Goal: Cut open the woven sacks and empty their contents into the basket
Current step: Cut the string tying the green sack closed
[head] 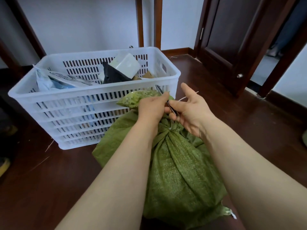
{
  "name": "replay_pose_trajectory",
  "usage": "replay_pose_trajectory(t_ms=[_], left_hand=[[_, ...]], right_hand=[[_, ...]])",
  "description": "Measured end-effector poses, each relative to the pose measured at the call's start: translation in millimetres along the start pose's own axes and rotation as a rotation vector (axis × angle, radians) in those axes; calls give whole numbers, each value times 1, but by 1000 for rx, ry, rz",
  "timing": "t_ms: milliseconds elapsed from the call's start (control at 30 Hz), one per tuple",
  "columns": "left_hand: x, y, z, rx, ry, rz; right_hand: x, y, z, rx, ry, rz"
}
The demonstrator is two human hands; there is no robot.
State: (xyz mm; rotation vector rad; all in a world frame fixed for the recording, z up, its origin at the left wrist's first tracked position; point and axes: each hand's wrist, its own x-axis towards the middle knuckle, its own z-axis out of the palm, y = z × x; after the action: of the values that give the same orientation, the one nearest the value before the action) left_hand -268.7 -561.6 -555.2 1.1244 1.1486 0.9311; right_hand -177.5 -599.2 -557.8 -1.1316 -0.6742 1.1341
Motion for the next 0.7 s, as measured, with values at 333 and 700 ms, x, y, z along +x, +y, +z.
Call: replay_pose_trajectory(t_ms=[333,700], left_hand=[[15,-8,-16,-243,172,-109],[12,-4,-4,-250,118,-12]], right_hand=[[-3,-30,0,-1232,284,-157],[12,-11,8,-1282,21,-75]])
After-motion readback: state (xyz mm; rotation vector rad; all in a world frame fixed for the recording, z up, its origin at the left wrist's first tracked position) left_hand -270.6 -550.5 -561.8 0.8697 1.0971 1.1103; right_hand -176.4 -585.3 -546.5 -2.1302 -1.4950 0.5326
